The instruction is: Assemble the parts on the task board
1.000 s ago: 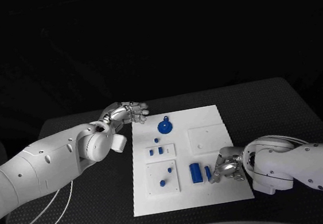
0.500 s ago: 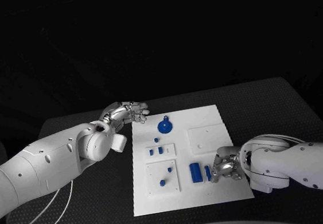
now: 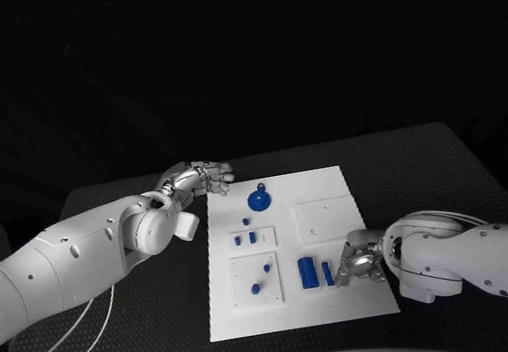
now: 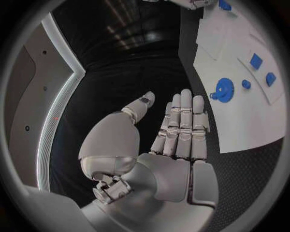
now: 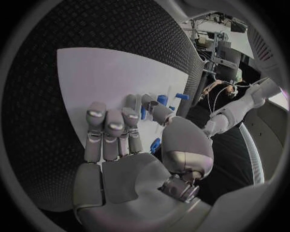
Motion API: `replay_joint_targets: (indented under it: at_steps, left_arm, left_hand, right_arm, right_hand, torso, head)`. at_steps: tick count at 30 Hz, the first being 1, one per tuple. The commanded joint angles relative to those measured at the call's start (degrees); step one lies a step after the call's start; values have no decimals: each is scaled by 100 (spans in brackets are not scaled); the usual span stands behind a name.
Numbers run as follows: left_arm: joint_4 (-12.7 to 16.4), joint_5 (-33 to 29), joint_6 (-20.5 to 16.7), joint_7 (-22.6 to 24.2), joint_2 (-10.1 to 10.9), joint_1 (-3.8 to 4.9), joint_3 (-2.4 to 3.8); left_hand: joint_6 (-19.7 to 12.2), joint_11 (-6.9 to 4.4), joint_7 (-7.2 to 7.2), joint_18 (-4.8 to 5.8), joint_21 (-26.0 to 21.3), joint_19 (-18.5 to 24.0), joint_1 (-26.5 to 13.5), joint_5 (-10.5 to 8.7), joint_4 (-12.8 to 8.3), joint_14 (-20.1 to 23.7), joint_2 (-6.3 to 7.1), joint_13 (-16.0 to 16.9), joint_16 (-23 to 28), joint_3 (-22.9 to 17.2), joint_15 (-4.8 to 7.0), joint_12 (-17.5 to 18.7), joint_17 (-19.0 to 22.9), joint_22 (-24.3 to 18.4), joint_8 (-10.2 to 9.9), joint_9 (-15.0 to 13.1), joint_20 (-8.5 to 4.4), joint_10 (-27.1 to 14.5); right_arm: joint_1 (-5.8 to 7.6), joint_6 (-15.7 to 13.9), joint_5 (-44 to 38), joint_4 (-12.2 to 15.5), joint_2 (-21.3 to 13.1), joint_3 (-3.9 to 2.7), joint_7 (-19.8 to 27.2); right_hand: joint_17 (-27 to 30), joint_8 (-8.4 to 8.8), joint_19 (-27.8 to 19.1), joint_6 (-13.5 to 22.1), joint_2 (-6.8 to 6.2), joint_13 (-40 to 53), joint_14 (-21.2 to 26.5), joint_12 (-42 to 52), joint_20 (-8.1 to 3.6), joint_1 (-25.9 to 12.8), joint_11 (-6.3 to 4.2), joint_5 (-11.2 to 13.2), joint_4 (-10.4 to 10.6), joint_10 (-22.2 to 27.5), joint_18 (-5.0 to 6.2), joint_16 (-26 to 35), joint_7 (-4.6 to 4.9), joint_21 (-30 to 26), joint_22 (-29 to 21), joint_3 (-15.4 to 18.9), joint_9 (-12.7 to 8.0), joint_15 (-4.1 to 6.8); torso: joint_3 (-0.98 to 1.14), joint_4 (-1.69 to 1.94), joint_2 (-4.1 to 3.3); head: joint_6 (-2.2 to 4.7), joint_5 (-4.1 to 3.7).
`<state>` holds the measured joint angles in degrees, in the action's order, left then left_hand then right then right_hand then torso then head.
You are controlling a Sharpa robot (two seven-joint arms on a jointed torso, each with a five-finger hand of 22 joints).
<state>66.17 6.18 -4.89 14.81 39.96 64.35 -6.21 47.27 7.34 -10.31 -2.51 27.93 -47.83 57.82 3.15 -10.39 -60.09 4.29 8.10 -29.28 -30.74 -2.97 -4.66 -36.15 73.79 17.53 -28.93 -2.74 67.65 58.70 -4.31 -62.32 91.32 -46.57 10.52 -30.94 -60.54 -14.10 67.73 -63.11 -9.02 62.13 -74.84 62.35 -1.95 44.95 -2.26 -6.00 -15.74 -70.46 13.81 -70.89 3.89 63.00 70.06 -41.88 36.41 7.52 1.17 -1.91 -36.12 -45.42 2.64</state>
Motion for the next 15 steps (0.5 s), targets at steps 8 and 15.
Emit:
replay_joint_targets:
  at_steps: [8,15]
  left_arm:
    - [-111,-24,31,105,-24,3,3]
    - [-332,-125,-3,198,-36,78,6]
  left_hand:
    - [-43,7,-4,-56,-28,-30,-54,-5,39,-40,18,-10,29,14,0,-39,-13,12,-16,-6,1,-51]
    - [-40,5,-1,-55,-46,-16,-38,-4,23,-20,39,-11,57,15,-7,-43,-21,21,-14,-8,5,-49]
  right_arm:
    - [302,-26,1048,-91,-232,-90,1054]
    - [680,-340,2490,-1467,181,-338,3110]
  right_hand:
    - [-27,245,-264,540,-652,39,220,-72,27,-337,171,281,296,340,119,132,199,-131,-58,442,-39,-92]
    - [-56,258,-425,696,-211,43,371,-43,9,-126,225,97,155,529,119,170,253,-195,-57,644,24,-139]
  torso:
    - [-1,-18,5]
    - [-46,-69,37]
  head:
    - [205,-34]
    - [790,-64]
